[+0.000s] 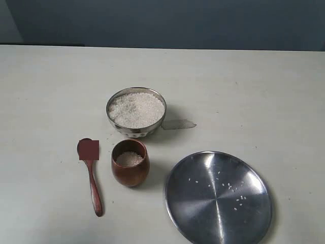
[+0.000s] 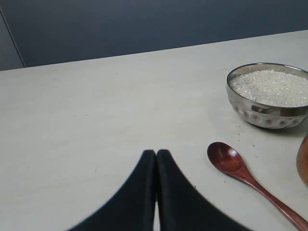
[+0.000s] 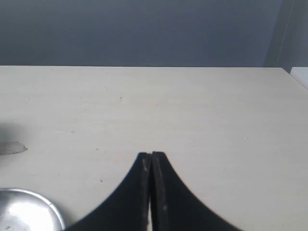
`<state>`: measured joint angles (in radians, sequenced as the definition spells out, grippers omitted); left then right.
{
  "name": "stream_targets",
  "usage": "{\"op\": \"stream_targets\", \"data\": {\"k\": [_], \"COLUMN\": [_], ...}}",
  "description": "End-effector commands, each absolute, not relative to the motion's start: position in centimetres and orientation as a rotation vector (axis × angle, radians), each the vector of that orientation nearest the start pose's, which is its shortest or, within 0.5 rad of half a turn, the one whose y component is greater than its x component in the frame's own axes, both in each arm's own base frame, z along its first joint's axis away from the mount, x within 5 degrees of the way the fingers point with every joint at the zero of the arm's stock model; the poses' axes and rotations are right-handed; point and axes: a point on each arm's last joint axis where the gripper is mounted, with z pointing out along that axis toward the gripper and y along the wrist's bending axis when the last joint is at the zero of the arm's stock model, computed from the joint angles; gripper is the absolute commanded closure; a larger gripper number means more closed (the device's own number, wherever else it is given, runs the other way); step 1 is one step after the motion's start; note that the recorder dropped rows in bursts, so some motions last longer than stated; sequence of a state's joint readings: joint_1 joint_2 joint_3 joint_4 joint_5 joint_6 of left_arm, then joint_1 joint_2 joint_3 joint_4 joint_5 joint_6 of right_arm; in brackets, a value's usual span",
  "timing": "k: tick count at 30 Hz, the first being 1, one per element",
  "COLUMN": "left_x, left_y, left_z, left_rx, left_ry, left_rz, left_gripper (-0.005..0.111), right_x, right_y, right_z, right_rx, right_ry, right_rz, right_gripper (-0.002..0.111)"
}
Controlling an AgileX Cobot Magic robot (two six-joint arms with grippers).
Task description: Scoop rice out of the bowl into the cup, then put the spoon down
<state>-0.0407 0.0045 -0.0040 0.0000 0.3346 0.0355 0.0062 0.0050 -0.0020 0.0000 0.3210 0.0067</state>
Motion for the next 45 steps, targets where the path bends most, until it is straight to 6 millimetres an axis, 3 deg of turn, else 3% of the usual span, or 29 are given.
{"op": "stream_targets", "data": {"k": [1,9,19,26,30,33,35,40,45], "left_x": [5.4,5.4,5.4,5.4,5.6,5.6,5.6,5.3,5.0], "left_y": [-0.2,-0.2,-0.2,-0.2,0.2,0.1,-0.1,-0.1,-0.2], "left_z": [18.4,18.4,18.4,18.4,19.3,20.1,20.8,23.0,24.3], "left_rx": [0.072,0.072,0.072,0.072,0.248,0.278,0.224,-0.162,-0.285], "left_ry": [1.803,1.803,1.803,1.803,1.693,1.597,1.53,1.286,1.34], "left_rz": [-0.008,-0.008,-0.008,-0.008,0.229,0.254,0.18,-0.256,-0.414], "left_gripper": [0.106,0.106,0.106,0.106,0.106,0.106,0.106,0.106,0.106], "right_x": [5.4,5.6,5.4,5.3,5.5,5.2,4.9,4.7,5.7], "right_y": [0.0,0.0,-0.5,-0.9,-0.6,0.0,0.2,0.3,0.7], "right_z": [18.4,20.1,22.4,22.8,22.3,23.5,24.8,27.8,29.6], "right_rx": [0.0,0.006,0.34,0.422,0.473,0.401,0.357,0.27,0.163], "right_ry": [1.801,1.622,1.332,1.26,1.31,1.377,1.382,1.385,1.463], "right_rz": [0.0,0.007,0.326,0.38,0.471,0.468,0.452,0.38,0.348], "right_gripper": [0.108,0.108,0.108,0.108,0.108,0.108,0.108,0.108,0.108]}}
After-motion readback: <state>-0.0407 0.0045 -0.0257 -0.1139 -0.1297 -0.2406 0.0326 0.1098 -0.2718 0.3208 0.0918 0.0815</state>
